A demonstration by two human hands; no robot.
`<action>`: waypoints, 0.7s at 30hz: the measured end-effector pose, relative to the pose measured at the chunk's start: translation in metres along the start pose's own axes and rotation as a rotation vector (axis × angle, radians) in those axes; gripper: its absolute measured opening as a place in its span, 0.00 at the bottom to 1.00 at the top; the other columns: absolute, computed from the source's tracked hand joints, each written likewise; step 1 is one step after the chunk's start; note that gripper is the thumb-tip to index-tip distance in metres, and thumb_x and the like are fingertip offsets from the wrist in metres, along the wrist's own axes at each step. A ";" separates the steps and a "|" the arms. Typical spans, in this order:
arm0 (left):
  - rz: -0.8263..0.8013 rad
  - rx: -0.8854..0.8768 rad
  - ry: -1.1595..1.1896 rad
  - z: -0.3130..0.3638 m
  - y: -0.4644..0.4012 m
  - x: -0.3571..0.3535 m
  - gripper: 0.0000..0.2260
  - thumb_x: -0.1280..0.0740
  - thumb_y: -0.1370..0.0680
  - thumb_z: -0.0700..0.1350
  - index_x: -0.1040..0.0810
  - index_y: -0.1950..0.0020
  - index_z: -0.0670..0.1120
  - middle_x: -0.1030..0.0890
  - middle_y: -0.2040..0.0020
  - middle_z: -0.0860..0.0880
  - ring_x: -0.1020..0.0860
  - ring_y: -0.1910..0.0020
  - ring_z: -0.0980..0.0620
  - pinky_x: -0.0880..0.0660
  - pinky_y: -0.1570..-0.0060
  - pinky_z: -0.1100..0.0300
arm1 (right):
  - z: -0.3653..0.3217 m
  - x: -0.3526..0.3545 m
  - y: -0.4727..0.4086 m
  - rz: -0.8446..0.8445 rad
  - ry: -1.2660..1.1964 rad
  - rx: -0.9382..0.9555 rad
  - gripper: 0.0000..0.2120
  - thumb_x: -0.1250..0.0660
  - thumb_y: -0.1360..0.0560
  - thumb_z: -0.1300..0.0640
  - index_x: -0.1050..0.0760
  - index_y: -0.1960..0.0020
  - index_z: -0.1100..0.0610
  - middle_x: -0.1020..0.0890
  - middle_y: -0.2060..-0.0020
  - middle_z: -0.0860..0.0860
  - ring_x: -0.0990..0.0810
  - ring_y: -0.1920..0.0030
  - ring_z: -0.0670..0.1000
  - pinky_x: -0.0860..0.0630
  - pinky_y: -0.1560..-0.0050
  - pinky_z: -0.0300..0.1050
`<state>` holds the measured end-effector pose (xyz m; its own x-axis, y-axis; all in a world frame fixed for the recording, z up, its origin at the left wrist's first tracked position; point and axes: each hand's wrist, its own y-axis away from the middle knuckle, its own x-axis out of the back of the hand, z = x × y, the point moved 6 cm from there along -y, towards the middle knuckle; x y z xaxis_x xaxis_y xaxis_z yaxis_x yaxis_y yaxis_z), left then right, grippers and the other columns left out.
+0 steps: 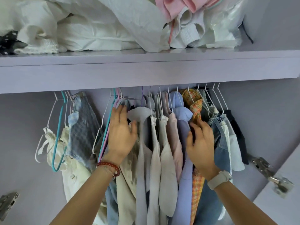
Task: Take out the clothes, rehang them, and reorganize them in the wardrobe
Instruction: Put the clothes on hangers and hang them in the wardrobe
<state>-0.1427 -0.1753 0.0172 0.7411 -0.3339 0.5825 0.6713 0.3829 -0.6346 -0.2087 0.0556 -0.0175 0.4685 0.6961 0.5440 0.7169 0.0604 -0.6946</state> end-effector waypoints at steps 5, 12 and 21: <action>-0.246 0.148 0.277 0.025 0.015 -0.058 0.28 0.40 0.21 0.44 0.49 0.25 0.40 0.49 0.24 0.44 0.50 0.25 0.50 0.54 0.33 0.69 | 0.037 -0.007 -0.006 -0.156 -0.040 -0.255 0.22 0.41 0.23 0.59 0.37 0.31 0.64 0.33 0.33 0.62 0.36 0.33 0.62 0.37 0.35 0.56; -0.184 0.425 0.361 0.020 0.025 -0.090 0.22 0.46 0.19 0.37 0.46 0.25 0.40 0.38 0.27 0.42 0.39 0.29 0.47 0.48 0.42 0.75 | 0.051 -0.015 -0.018 -0.402 -0.163 -0.158 0.19 0.45 0.23 0.64 0.36 0.33 0.65 0.25 0.42 0.62 0.28 0.41 0.61 0.30 0.41 0.53; -0.270 0.369 0.260 0.040 0.020 -0.104 0.21 0.47 0.19 0.38 0.44 0.25 0.45 0.24 0.54 0.45 0.28 0.57 0.51 0.34 0.64 0.70 | 0.043 -0.013 -0.021 -0.554 -0.194 0.058 0.26 0.44 0.24 0.67 0.44 0.28 0.61 0.34 0.73 0.46 0.29 0.67 0.51 0.30 0.64 0.46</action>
<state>-0.2065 -0.0986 -0.0354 0.5516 -0.6477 0.5256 0.8251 0.5158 -0.2304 -0.2524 0.0758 -0.0301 -0.0749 0.6670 0.7413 0.7956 0.4881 -0.3588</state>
